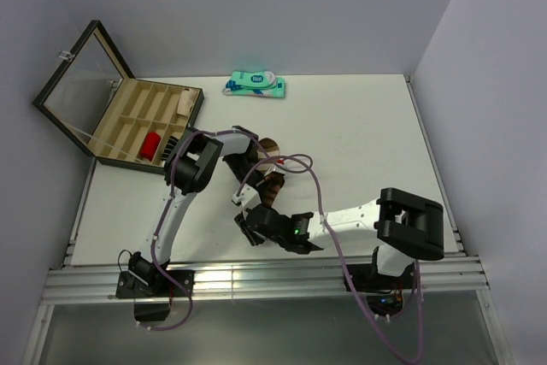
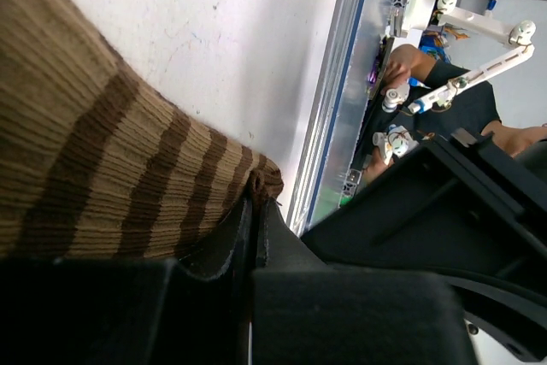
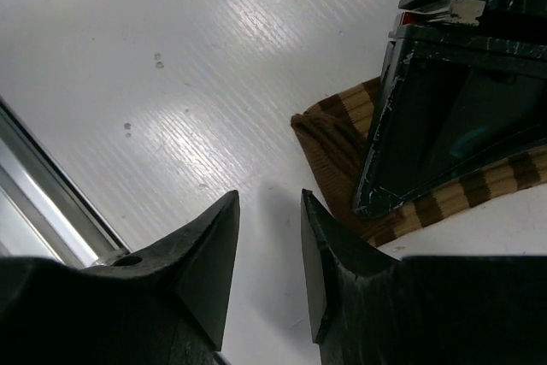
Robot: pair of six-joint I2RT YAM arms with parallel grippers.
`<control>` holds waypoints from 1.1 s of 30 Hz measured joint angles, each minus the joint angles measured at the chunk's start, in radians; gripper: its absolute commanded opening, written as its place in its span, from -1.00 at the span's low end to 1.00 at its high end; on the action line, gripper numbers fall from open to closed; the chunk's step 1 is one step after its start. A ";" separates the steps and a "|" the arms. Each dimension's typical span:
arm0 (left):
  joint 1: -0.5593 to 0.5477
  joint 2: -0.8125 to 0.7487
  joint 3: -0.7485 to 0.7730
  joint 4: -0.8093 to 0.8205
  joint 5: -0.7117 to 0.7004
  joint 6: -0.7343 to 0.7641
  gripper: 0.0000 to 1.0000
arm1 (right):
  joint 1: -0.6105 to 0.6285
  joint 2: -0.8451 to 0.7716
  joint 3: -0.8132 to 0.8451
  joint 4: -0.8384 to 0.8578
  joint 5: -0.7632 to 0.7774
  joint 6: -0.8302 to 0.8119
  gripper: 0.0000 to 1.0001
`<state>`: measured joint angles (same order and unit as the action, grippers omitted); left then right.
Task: Roll the socks
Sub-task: Roll the sock at the center of the board.
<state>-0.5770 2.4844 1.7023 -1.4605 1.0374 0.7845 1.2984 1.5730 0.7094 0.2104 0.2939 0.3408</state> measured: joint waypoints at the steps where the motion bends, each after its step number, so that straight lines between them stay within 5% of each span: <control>1: 0.000 0.000 0.000 0.000 -0.002 -0.002 -0.99 | 0.000 0.006 0.001 -0.002 0.000 -0.003 -0.16; 33: 0.003 -0.007 -0.016 0.012 0.005 0.000 -0.91 | 0.006 0.161 0.093 -0.019 0.182 -0.022 -0.20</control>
<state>-0.5743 2.4775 1.6859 -1.4487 1.0420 0.7849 1.3048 1.7336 0.8024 0.1913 0.4763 0.3187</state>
